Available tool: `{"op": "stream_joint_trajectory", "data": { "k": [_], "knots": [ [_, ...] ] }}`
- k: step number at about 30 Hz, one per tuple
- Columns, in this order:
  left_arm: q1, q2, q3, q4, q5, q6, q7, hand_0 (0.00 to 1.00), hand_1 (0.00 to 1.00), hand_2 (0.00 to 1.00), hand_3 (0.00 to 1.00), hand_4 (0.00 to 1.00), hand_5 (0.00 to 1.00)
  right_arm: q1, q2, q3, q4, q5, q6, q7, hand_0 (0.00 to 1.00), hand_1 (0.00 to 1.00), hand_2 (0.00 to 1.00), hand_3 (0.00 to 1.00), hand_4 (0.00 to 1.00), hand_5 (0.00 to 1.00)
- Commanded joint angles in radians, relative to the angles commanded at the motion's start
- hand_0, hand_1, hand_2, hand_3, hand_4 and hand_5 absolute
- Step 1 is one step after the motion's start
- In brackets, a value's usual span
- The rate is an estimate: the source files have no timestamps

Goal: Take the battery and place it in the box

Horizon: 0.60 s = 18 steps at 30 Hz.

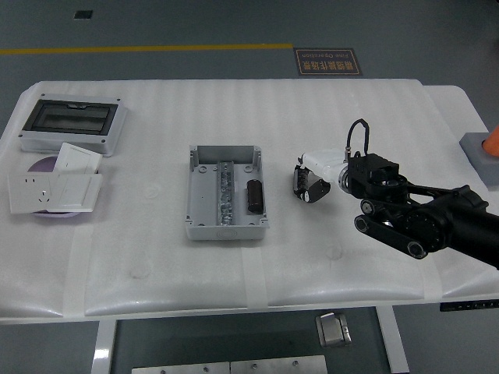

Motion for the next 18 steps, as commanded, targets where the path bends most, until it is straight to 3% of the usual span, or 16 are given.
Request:
{"op": "stream_joint_trajectory", "data": {
  "k": [3,10,15,18],
  "knots": [
    [0.000,-0.001,-0.005,0.000,0.005,0.000,0.000,0.639,0.631,0.541,0.588,0.530,0.130,-0.005,-0.013,0.031,0.024,-0.009,-0.010,0.001,0.845,0.670,0.625,0.663,0.588,0.251],
    [0.004,-0.004,-0.016,0.000,0.016,-0.002,0.002,0.639,0.632,0.541,0.589,0.534,0.131,-0.068,-0.056,0.181,0.169,-0.004,-0.034,0.004,0.841,0.668,0.623,0.662,0.591,0.266],
    [0.009,-0.006,-0.021,-0.001,0.022,-0.007,0.006,0.639,0.632,0.541,0.590,0.539,0.134,-0.134,-0.046,0.288,0.300,0.070,-0.099,0.054,0.831,0.665,0.620,0.660,0.597,0.279],
    [0.009,-0.006,-0.021,-0.001,0.023,-0.004,0.003,0.639,0.632,0.541,0.590,0.539,0.134,-0.151,-0.029,0.301,0.367,0.055,-0.127,0.064,0.831,0.665,0.620,0.660,0.597,0.279]
  ]
}}
